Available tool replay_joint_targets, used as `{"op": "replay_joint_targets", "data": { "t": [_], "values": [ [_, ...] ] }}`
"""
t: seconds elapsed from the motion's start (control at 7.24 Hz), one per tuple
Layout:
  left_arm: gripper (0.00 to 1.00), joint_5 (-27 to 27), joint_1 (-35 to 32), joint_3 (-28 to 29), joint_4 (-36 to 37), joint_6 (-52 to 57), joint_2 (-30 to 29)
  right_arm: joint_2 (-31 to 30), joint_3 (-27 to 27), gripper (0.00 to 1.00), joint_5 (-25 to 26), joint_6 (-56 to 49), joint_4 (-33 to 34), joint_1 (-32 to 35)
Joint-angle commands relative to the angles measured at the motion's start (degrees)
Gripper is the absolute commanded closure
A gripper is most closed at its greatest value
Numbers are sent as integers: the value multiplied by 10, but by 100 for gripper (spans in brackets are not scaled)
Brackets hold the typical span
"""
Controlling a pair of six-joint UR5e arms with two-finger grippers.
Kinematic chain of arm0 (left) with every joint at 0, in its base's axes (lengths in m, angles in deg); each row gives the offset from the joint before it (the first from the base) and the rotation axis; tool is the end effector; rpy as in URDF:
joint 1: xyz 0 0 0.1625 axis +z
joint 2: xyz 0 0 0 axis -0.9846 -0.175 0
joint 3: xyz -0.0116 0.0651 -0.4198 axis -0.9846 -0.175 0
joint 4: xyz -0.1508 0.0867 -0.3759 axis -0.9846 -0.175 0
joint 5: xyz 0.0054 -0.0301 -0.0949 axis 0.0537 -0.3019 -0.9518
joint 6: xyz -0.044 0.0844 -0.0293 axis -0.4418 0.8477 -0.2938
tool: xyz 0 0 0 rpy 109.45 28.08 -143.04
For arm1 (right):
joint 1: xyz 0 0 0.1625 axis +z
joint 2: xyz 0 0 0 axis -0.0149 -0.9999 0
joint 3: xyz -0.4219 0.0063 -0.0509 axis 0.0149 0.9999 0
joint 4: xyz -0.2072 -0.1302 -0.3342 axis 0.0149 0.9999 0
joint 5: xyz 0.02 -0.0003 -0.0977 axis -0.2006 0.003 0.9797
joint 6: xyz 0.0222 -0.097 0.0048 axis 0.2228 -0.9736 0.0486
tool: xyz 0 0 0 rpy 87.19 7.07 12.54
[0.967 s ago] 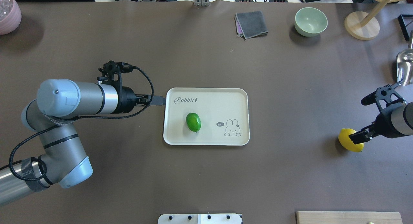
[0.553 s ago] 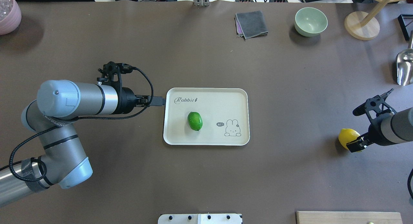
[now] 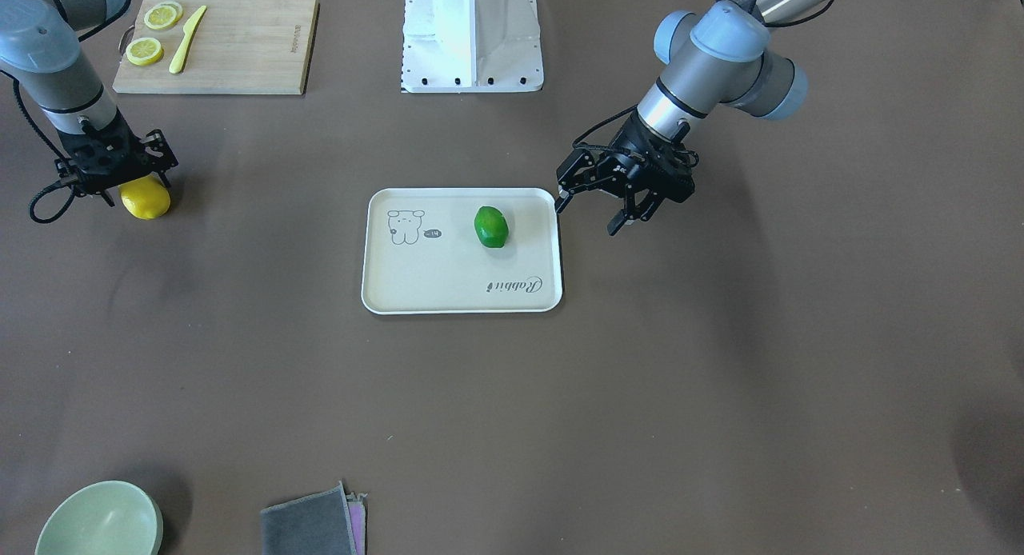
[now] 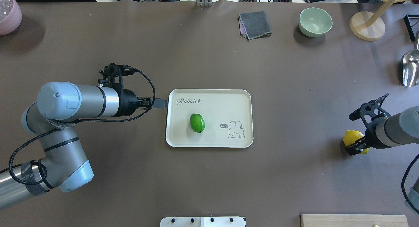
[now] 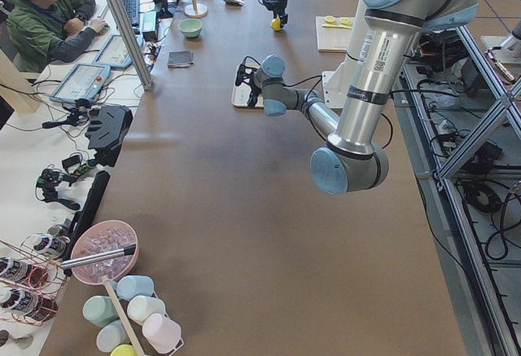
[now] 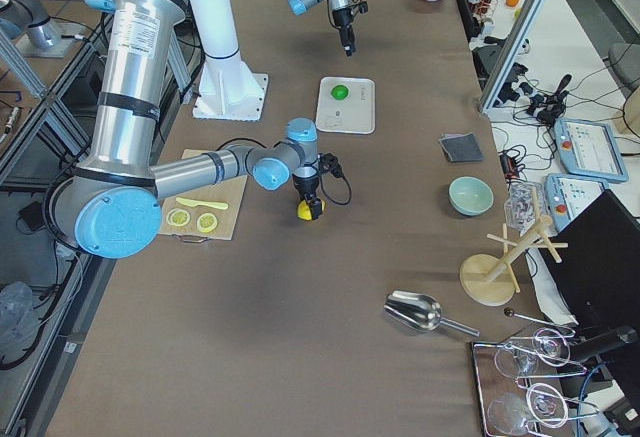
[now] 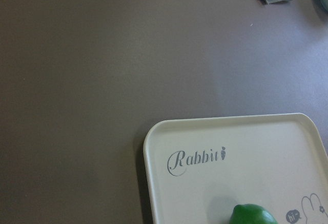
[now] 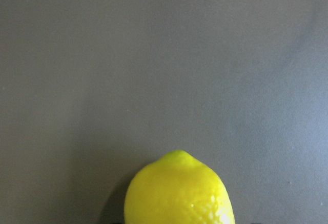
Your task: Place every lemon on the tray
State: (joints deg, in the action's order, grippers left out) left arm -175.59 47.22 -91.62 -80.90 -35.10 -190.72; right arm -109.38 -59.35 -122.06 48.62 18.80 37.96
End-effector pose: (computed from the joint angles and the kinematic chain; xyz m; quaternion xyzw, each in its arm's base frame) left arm 0.4491 -0.4216 0.3012 0.1949 0.5820 -0.0213 0.7892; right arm -0.2820 -0.3418 0.5457 0.1083 -0.2973 -0.2289 0.9206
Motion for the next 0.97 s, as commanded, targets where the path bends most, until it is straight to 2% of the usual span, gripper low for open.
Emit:
{"op": "replay_joint_targets", "data": {
  "t": [0.0, 0.28, 0.41, 0.69, 0.83],
  "values": [
    [1, -1, 0, -1, 0, 0, 1, 7, -4, 100, -2, 5, -2, 1],
    [1, 0, 1, -2, -1, -1, 1, 53, -14, 100, -6, 42, 14, 15],
    [1, 0, 1, -1, -1, -1, 1, 103, -14, 100, -5, 102, 45, 24],
    [1, -1, 1, -2, -2, -1, 0, 239, -10, 100, -6, 271, 184, 11],
    [1, -1, 2, -1, -1, 0, 1, 306, -3, 100, -2, 368, 219, -17]
  ]
}}
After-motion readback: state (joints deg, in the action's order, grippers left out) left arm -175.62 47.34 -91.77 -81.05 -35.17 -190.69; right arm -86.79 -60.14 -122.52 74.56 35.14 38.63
